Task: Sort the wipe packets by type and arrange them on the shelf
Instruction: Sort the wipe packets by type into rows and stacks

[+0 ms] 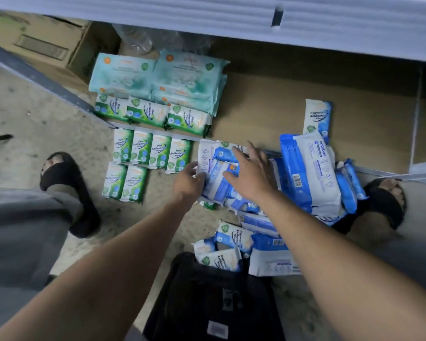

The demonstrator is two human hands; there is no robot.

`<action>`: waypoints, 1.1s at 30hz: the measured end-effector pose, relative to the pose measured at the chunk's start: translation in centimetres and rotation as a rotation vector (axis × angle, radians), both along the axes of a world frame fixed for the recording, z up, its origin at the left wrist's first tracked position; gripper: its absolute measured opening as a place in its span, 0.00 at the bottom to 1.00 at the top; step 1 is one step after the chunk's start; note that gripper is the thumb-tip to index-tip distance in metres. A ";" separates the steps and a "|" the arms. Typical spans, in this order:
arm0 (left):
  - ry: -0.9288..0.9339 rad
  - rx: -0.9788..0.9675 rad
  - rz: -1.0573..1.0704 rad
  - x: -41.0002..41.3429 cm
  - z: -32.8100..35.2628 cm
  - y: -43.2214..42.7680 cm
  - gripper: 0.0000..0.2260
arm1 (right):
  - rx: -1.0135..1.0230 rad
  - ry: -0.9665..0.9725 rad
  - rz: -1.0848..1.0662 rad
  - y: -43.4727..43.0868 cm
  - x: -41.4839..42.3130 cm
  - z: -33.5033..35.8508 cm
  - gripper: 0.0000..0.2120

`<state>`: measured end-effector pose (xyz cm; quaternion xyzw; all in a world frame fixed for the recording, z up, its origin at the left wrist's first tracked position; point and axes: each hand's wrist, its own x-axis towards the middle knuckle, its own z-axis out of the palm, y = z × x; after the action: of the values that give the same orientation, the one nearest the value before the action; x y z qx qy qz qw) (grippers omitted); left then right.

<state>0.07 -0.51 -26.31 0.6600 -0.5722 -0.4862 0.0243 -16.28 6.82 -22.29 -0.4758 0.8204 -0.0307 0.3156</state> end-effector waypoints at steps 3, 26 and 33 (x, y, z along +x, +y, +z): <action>0.078 0.036 0.079 0.1 -0.6 -0.2 0.19 | 0.097 -0.063 0.084 -1.5 -0.7 -1.2 0.39; 0.180 0.207 -0.077 6.0 -0.8 4.4 0.31 | 0.074 -0.168 0.134 7.7 3.2 -1.3 0.38; 0.048 0.157 -0.329 8.0 -0.4 6.6 0.32 | 0.104 -0.253 0.053 12.5 6.0 -0.9 0.31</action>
<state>8.09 6.13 -26.70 0.5457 -0.6319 -0.5424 -0.0936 -10.26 19.29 -23.15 -0.4727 0.7616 -0.0397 0.4415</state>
